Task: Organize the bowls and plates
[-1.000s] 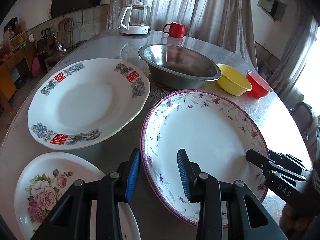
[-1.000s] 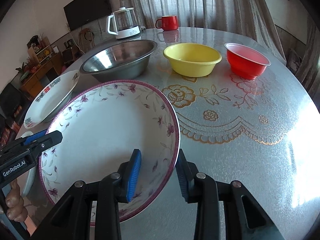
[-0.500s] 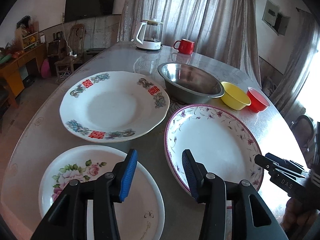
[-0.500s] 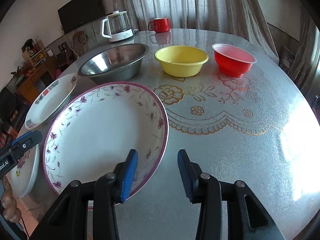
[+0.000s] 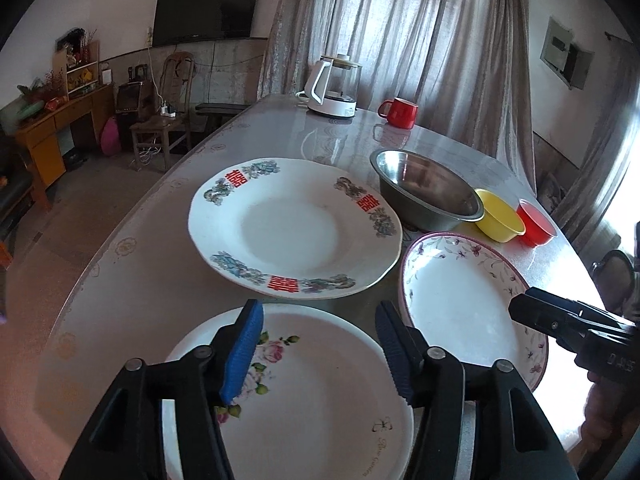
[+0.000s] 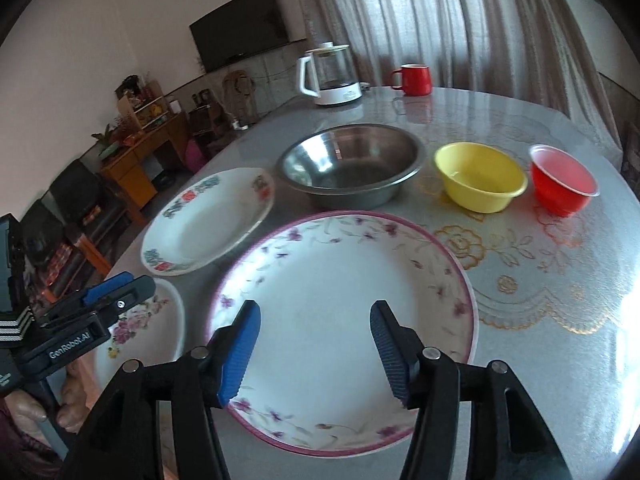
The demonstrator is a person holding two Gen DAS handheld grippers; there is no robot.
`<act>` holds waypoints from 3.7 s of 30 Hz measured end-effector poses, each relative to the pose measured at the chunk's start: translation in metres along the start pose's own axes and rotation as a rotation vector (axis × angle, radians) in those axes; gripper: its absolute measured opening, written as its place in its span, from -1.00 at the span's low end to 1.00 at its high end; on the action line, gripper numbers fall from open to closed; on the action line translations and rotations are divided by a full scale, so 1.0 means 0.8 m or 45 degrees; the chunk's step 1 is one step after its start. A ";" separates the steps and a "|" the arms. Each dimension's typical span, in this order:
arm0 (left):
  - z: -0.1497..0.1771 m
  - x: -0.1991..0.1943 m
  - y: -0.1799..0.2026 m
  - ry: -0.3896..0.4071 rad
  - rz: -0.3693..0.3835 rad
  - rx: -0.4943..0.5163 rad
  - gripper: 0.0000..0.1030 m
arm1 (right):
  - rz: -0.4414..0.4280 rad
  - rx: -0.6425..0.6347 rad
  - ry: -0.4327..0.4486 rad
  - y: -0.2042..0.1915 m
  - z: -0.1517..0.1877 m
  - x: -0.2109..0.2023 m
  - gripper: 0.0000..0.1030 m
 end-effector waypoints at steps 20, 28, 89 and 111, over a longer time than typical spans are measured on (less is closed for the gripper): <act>-0.031 0.021 -0.142 -0.048 0.003 -0.278 0.36 | -0.193 -0.004 -0.099 -0.075 -0.063 0.099 0.25; -0.049 0.053 -0.148 -0.102 0.062 -0.270 0.29 | -0.150 -0.022 -0.133 -0.073 -0.079 0.137 0.25; -0.061 0.084 -0.069 -0.161 0.202 0.036 -0.14 | -0.179 -0.092 -0.077 -0.069 -0.071 0.144 -0.25; -0.048 0.028 -0.036 -0.026 0.238 0.107 -0.14 | -0.191 -0.121 0.005 -0.067 -0.062 0.115 -0.30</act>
Point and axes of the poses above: each gripper's, at about its wrist camera, not at the fingertips, and x roughly the way its jaws point, y to its right, z to its underside, the point moved 7 cm from there along x, roughly the way its jaws point
